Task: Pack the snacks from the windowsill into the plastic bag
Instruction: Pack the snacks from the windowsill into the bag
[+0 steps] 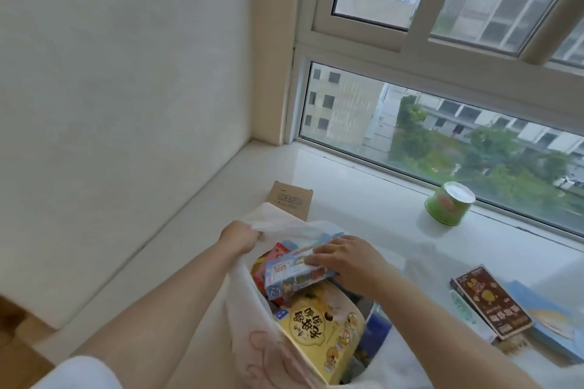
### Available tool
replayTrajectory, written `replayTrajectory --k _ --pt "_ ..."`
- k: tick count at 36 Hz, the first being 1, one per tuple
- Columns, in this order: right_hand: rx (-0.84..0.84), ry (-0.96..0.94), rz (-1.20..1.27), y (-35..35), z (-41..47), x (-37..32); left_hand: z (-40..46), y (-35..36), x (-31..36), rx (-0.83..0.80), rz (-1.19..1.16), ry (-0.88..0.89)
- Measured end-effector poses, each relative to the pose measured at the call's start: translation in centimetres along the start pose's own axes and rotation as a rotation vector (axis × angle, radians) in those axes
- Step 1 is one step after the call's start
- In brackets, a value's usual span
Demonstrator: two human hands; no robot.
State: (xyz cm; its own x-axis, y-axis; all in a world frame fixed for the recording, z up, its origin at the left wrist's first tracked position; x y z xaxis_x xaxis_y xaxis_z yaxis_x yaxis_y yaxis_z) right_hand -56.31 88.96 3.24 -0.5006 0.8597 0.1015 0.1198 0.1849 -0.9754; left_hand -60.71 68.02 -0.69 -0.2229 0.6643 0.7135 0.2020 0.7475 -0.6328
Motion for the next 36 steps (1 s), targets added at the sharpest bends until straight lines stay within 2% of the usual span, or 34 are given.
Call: replayTrajectory --k 2,7,10,14,17,23,25,28,32,36 --pt "-0.011 0.033 -0.027 0.6 1.9 -1.9 -0.2 0.0 0.2 -0.011 0.055 0.045" --pt "-0.333 0.256 0.100 3.3 4.2 -5.3 -0.7 -0.4 -0.8 0.021 0.092 0.076" --pt "-0.425 0.266 0.176 2.6 4.7 -5.3 -1.0 -0.4 -1.2 0.050 0.101 0.095" --pt "-0.348 0.256 0.090 3.0 5.0 -6.9 -1.1 0.7 -1.3 0.061 0.058 0.088" --pt "-0.335 0.217 -0.014 4.6 5.3 -8.5 -1.2 1.5 0.0 0.049 0.112 0.123" --pt "-0.324 0.249 0.200 4.4 5.1 -6.8 -0.1 0.4 0.7 0.107 0.338 0.208" --pt "-0.245 0.289 0.283 3.3 4.4 -6.1 -0.2 0.6 1.7 0.147 0.467 0.282" --pt "0.034 0.399 0.354 1.4 3.0 -4.1 -1.2 1.9 4.1 0.198 0.585 0.464" --pt "0.327 0.540 0.342 0.1 0.0 -0.5 -2.4 4.2 7.6 0.220 0.614 0.659" --pt "0.614 0.689 0.351 -1.0 -4.1 4.0 -3.0 7.0 11.4 0.193 0.584 0.758"
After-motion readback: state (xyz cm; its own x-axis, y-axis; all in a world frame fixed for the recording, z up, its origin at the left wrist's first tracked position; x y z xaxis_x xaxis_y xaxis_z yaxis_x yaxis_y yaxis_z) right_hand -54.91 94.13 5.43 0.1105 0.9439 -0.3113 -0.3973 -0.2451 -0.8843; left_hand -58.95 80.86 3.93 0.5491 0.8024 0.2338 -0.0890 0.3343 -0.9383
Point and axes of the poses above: each hand's wrist, its own z-axis towards the middle knuckle, its own y-axis out of the palm, x = y × z, the point moved 4 cm from there along z, towards the middle knuckle, and after that the axes turned 14 degrees about y, right-handed, at the moved point
